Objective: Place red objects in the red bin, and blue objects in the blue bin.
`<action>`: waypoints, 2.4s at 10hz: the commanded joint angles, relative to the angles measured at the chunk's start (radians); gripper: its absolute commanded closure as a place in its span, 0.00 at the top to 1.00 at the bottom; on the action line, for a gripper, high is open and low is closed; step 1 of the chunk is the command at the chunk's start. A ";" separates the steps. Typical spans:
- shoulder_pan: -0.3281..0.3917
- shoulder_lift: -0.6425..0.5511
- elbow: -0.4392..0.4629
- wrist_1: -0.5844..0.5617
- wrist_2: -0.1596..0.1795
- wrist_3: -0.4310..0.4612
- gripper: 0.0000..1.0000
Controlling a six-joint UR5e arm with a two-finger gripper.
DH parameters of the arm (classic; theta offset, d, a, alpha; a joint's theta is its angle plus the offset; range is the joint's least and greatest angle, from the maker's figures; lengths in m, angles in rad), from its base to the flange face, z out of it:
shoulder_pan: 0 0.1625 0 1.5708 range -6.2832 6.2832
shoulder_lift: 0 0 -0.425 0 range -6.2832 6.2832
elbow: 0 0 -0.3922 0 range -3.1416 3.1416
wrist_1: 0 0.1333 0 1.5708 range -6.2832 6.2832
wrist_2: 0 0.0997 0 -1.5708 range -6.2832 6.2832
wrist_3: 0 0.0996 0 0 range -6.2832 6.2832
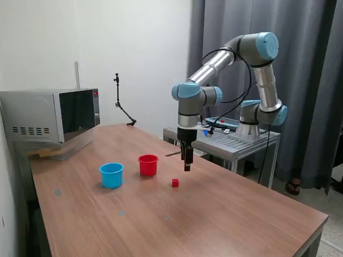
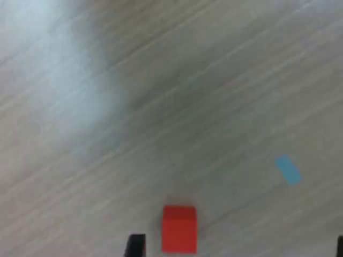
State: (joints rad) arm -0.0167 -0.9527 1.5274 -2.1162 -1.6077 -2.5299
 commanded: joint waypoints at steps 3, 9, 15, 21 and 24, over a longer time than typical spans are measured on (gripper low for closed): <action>-0.020 0.002 0.076 -0.105 0.026 0.014 1.00; -0.072 0.014 0.120 -0.208 0.028 0.005 1.00; -0.083 0.100 0.070 -0.223 0.026 -0.018 1.00; -0.075 0.137 0.040 -0.223 0.026 -0.021 1.00; -0.074 0.137 0.042 -0.223 0.026 -0.021 1.00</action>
State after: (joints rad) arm -0.0920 -0.8168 1.5696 -2.3393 -1.5815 -2.5510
